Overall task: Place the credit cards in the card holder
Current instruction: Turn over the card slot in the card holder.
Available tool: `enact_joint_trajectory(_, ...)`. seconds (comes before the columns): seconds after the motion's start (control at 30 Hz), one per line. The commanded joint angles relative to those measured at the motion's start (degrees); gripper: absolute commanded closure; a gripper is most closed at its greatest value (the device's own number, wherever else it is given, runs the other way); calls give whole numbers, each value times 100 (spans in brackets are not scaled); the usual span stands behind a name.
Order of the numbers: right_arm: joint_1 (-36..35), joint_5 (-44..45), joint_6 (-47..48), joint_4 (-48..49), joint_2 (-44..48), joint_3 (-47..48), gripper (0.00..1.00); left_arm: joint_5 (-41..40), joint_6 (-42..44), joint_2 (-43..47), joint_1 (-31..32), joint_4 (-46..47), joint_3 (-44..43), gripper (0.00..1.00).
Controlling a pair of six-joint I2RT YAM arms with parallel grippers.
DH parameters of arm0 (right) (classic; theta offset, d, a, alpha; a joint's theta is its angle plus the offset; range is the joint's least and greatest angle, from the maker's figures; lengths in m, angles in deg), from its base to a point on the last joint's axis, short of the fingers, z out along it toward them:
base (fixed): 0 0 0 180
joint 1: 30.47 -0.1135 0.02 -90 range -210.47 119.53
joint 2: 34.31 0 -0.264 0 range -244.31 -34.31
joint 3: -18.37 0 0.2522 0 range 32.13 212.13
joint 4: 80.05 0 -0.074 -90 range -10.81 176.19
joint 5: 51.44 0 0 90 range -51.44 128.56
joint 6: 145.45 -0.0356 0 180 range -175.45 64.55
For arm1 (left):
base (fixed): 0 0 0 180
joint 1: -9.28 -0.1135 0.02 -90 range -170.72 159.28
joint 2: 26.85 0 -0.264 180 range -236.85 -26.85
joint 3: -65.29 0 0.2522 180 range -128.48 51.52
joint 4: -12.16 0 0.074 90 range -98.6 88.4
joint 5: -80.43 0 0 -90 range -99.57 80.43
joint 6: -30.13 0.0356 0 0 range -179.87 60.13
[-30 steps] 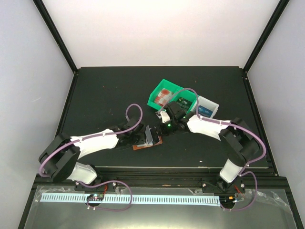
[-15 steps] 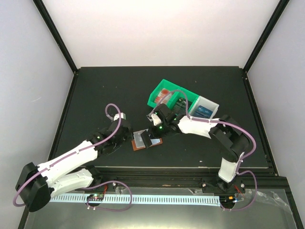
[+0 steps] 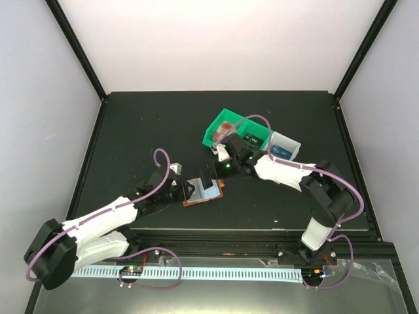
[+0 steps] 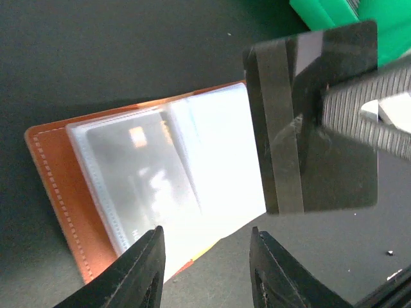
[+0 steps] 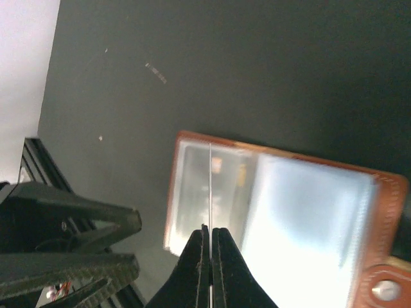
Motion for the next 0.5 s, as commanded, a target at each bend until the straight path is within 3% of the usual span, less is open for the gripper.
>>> enact_joint_trajectory(0.0,240,-148,-64,451,81,-314,99,389,239,-302,-58,484,-56,62)
enact_joint_trajectory(0.17,277,-442,-157,772,-58,-395,99,388,289,-904,-153,438,-160,73)
enact_joint_trajectory(0.3,276,-747,-338,1103,-189,-478,99,-170,151,-978,-160,88,-160,83)
enact_joint_trajectory(0.47,276,-898,-438,1214,-504,-444,99,-197,109,-922,-162,214,119,84)
